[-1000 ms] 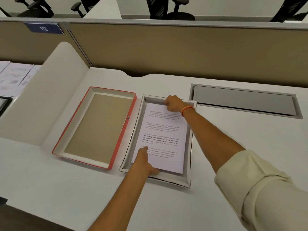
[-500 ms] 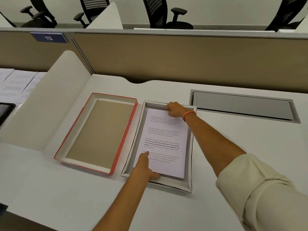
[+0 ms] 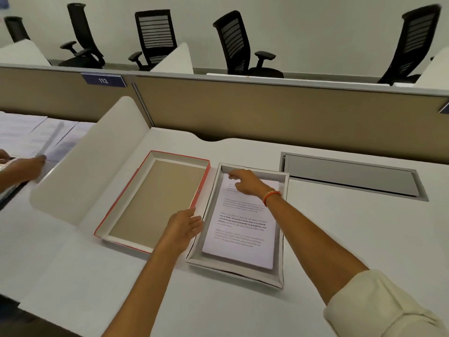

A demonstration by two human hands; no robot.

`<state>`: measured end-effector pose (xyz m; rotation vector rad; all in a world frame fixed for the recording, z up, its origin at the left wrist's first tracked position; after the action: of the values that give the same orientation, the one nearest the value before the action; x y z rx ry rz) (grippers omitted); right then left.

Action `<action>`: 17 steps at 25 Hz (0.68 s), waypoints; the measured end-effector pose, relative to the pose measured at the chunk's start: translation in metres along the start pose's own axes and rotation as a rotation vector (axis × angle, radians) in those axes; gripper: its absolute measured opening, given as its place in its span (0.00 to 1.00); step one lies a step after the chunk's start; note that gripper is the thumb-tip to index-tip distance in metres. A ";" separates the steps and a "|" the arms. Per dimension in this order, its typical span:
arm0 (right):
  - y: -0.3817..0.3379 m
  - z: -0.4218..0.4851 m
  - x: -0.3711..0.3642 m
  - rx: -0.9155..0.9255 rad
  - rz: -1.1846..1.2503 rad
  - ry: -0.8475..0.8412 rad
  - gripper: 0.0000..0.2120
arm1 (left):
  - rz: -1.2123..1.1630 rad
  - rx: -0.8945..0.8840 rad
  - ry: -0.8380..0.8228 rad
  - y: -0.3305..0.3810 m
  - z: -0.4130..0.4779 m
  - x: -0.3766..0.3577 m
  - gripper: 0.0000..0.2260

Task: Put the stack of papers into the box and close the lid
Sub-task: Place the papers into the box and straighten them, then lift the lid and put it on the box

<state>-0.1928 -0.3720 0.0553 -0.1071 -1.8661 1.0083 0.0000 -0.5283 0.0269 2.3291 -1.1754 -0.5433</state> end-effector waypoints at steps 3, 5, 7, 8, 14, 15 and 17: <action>-0.024 -0.007 -0.021 0.006 0.103 0.059 0.24 | 0.060 -0.188 0.085 0.043 0.007 0.034 0.16; -0.037 -0.011 -0.037 0.001 0.148 0.096 0.23 | 0.098 -0.240 0.109 0.065 0.017 0.056 0.16; -0.046 -0.013 -0.051 -0.030 0.200 0.132 0.22 | 0.137 -0.286 0.114 0.084 0.030 0.072 0.15; -0.047 -0.015 -0.057 -0.064 0.256 0.156 0.23 | 0.159 -0.313 0.115 0.092 0.036 0.080 0.15; -0.059 -0.019 -0.111 -0.293 0.648 0.325 0.27 | 0.539 -0.520 0.204 0.149 0.065 0.132 0.15; -0.061 -0.020 -0.120 -0.317 0.663 0.340 0.27 | 0.619 -0.560 0.242 0.159 0.070 0.143 0.16; -0.064 -0.021 -0.139 -0.355 0.690 0.360 0.28 | 0.773 -0.620 0.306 0.177 0.081 0.164 0.17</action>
<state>-0.0828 -0.4672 0.0043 -1.1300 -1.6698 0.9991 -0.0654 -0.7741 0.0403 1.2519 -1.3782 -0.2035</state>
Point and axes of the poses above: each hand's wrist, its own z-axis towards the middle knuckle, its own x-axis out of the back of the hand, y = z × x, the point moved 10 cm from there along z, towards the middle knuckle, and after that the axes turned 7 degrees about x, right-handed, at the moved point
